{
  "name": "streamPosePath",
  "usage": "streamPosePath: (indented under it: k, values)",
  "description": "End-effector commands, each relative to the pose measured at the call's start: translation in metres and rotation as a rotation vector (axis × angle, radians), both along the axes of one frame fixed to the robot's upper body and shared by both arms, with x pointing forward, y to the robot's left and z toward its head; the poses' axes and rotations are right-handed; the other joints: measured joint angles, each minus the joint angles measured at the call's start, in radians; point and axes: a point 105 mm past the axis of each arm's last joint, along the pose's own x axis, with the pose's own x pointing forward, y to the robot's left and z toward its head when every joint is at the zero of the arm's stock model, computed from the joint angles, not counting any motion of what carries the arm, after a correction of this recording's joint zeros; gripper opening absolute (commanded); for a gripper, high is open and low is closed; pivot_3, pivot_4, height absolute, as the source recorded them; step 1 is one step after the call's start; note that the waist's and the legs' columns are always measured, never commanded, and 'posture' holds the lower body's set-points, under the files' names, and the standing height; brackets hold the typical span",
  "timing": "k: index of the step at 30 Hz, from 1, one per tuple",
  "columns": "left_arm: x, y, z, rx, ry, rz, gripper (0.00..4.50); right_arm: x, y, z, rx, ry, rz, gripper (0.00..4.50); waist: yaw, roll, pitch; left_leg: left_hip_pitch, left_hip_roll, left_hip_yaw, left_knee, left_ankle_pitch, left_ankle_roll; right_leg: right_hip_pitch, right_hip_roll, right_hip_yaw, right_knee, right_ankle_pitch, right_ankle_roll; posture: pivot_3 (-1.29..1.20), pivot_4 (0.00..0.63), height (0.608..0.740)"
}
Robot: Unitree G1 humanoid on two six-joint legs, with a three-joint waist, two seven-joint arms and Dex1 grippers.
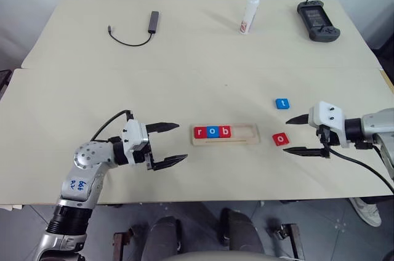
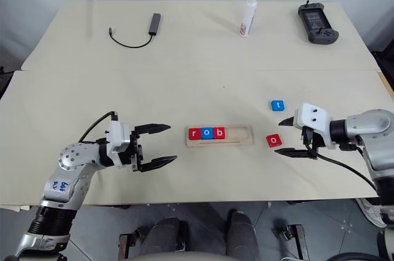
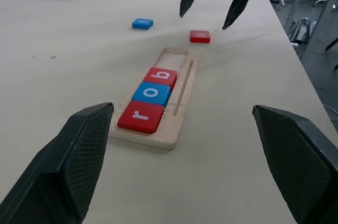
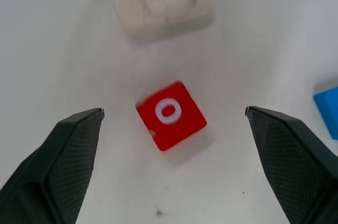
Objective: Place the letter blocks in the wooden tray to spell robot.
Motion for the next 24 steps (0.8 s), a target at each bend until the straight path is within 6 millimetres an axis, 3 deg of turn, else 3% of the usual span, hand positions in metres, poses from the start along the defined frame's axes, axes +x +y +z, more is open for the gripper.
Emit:
streamPosePath:
  k: [1,4,11,18,24]
  values:
    - [-0.005,-0.002,0.010,0.001,-0.058,-0.014,4.50,0.002,0.001,-0.007,-0.015,0.053,0.052,4.49,-0.001,0.000,0.000,0.000,0.000,0.000,0.000,0.000,0.000,0.000,0.000,0.000,0.000,0.000,0.000,0.00,0.150,0.740]
    - [-0.004,-0.001,0.010,0.001,-0.067,-0.001,4.50,0.008,0.004,-0.007,-0.011,0.056,0.063,3.90,-0.001,0.000,0.000,0.000,0.000,0.000,0.000,0.000,0.000,0.000,0.000,0.000,0.000,0.000,0.000,0.00,0.150,0.740]
    - [0.000,0.003,0.013,-0.003,-0.096,0.034,4.50,0.024,0.015,0.003,0.034,-0.014,0.070,1.53,-0.001,0.000,0.000,0.000,0.001,-0.001,0.002,0.000,0.000,0.000,0.000,0.000,0.001,0.000,0.000,0.00,0.150,0.740]
    - [-0.004,0.005,0.010,-0.007,-0.092,0.053,4.50,0.024,0.040,0.036,0.028,0.015,0.128,1.46,-0.002,0.001,0.000,-0.001,0.001,-0.001,0.003,0.000,0.000,-0.001,0.000,0.000,0.002,0.000,0.000,0.00,0.150,0.740]
    - [-0.006,0.001,0.007,-0.016,-0.081,0.058,4.50,0.026,0.089,0.030,0.030,0.048,0.165,1.46,-0.002,0.001,0.000,-0.001,0.001,-0.001,0.004,0.000,0.000,-0.001,0.000,-0.001,0.003,0.000,0.000,0.00,0.150,0.740]
